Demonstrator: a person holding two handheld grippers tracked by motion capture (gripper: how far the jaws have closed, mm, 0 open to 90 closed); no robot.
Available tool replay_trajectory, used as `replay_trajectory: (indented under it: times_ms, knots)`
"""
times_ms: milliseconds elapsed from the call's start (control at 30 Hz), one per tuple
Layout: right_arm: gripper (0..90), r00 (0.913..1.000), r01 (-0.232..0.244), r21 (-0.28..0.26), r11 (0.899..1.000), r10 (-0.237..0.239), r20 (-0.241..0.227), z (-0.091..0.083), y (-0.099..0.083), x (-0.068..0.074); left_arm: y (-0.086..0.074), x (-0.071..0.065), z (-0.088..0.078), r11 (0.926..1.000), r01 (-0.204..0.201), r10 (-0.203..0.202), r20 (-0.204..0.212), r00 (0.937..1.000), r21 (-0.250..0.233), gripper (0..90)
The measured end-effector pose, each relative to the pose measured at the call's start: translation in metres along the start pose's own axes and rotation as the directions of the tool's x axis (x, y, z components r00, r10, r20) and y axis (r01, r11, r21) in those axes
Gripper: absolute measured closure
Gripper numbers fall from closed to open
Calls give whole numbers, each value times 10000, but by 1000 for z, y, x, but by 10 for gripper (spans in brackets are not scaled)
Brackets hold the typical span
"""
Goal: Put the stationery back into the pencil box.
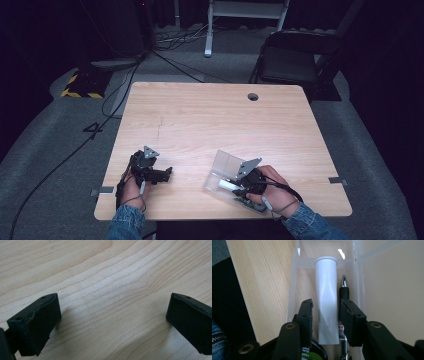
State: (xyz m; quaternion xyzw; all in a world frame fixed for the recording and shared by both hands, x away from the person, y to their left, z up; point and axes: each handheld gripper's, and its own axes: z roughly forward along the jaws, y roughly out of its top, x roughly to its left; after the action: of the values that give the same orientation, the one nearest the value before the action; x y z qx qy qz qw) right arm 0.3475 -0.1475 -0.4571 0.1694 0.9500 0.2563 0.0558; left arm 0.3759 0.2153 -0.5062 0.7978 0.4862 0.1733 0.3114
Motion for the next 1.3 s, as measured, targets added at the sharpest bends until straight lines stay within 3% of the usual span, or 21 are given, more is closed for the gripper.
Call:
replay_trajectory:
  times_ms: [300, 433, 767, 933, 1133, 1300]
  knots:
    - [567, 9979, -314, -1002, 9945, 369, 535, -23, 0, -7, 0, 0, 0, 10000, 2, -2, 2, 10000, -1, 1]
    - [562, 9962, -462, -1204, 9917, 546, 675, -31, 0, -10, 0, 0, 0, 10000, 3, -3, 1, 10000, -2, 1]
    - [493, 9854, -807, -1983, 9768, 1082, 1316, -57, -8, -25, 0, 0, 0, 10000, 7, -7, 3, 10000, 1, 1]
    - [417, 9741, -1068, -2483, 9628, 1514, 1680, -72, -15, -37, 0, 1, 0, 10000, 30, -30, -38, 10000, 13, 0]
    - [393, 9650, -1271, -2718, 9539, 1823, 1886, -81, -22, -46, 0, 0, 0, 10000, 75, -75, -60, 10000, -4, 0]
    - [371, 9510, -1616, -2936, 9422, 2282, 2087, -87, -31, -57, 0, 0, 0, 10000, 72, -72, -60, 10000, -2, 0]
